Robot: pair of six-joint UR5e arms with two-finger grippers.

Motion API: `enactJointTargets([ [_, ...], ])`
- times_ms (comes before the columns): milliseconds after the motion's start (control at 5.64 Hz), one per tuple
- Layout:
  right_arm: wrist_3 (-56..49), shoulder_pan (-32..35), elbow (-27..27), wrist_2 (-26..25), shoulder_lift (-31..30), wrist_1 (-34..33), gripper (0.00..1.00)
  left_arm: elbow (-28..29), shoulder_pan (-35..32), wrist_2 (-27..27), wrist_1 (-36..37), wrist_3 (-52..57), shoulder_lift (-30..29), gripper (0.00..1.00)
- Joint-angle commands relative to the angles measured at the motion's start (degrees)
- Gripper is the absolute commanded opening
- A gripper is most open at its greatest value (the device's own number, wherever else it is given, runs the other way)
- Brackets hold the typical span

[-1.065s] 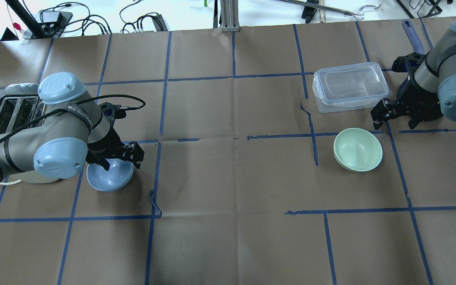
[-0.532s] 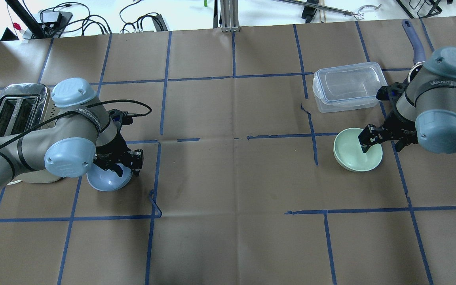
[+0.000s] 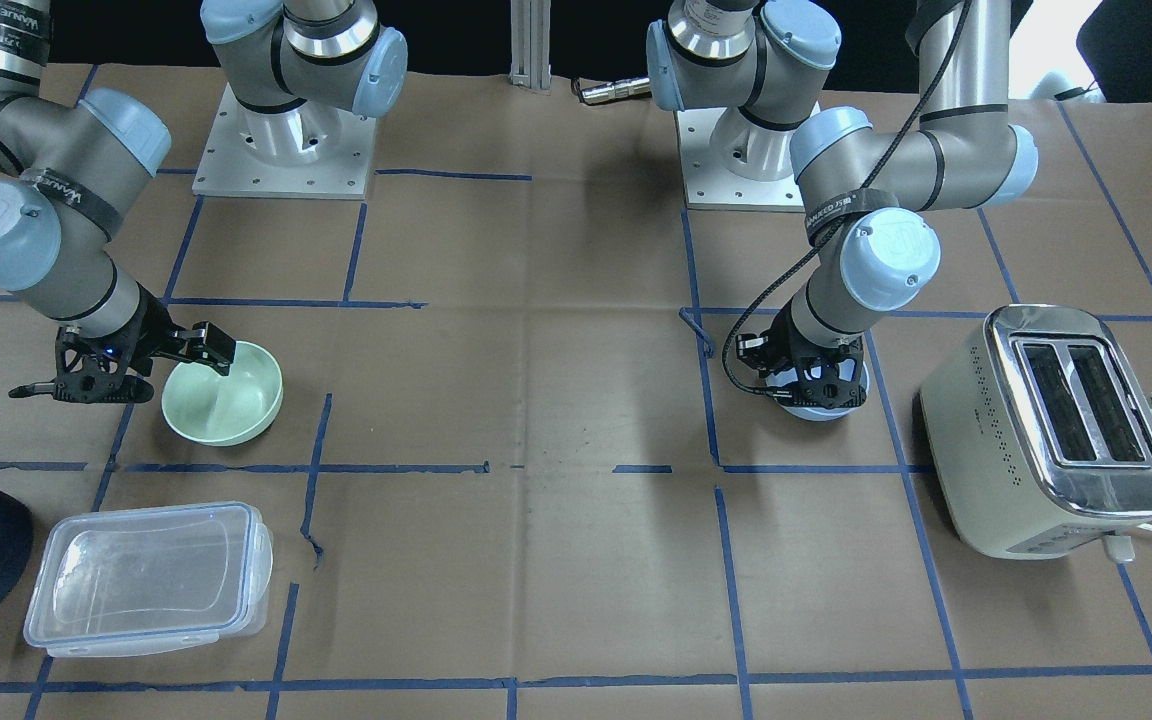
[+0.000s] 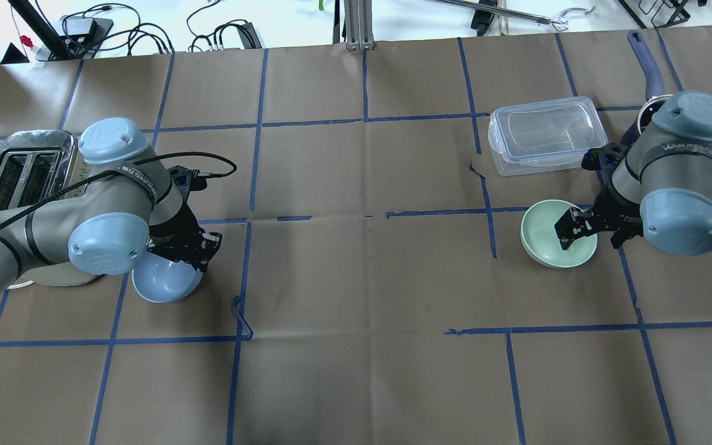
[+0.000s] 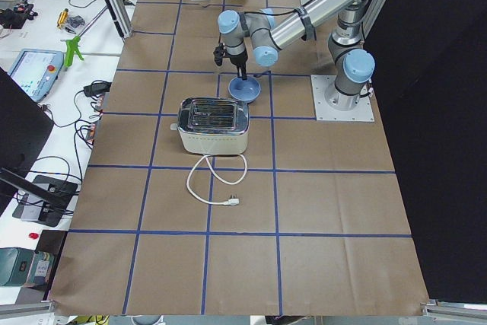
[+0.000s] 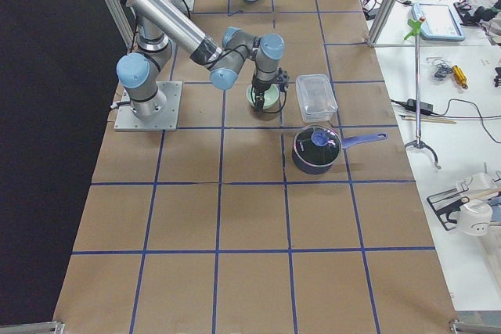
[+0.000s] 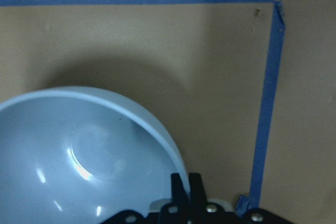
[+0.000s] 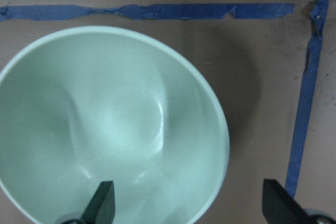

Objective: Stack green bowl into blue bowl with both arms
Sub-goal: 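Grasp the blue bowl rim with left gripper while right grasps green bowl rim, then carry the blue bowl to table center with the left gripper and release it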

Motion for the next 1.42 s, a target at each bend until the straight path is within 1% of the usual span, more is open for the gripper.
enactJointTargets([
  [0, 0.10, 0.02, 0.26, 0.03, -0.08, -0.70, 0.65, 7.55, -7.95, -0.56, -0.97, -9.16, -0.08, 0.02],
  [177, 0.28, 0.02, 0.26, 0.12, -0.08, -0.62, 0.36, 14.66, -14.72, -2.65, -1.33, -16.81, -3.91, 0.02],
  [355, 0.63, -0.07, 0.26, -0.05, -0.17, -0.35, 0.10, 21.86, -21.31, -2.50, -1.33, -22.63, -9.52, 0.02],
  [532, 0.72, -0.07, -0.09, -0.06, -0.78, -0.18, 0.06, 26.20, -27.03, -2.76, -0.29, -22.34, -13.75, 0.04],
  [710, 0.81, -0.07, -1.22, -0.14, -1.31, 0.43, 0.05, 28.76, -31.00, -2.24, 0.25, -22.17, -16.23, 0.04],
  [887, 0.89, 0.02, -3.93, -0.14, -3.05, 4.09, 0.05, 28.70, -33.04, -2.23, 0.25, -22.08, -17.39, 0.04],
  [1065, 1.68, 0.11, -10.05, -0.06, -6.29, 14.05, 0.05, 28.01, -33.50, -2.23, 0.25, -20.60, -17.92, 0.04],
  [1242, 1.86, 0.11, -18.99, -0.06, -6.76, 26.42, 0.05, 28.61, -33.94, -2.32, 0.60, -16.32, -19.84, 0.05],
])
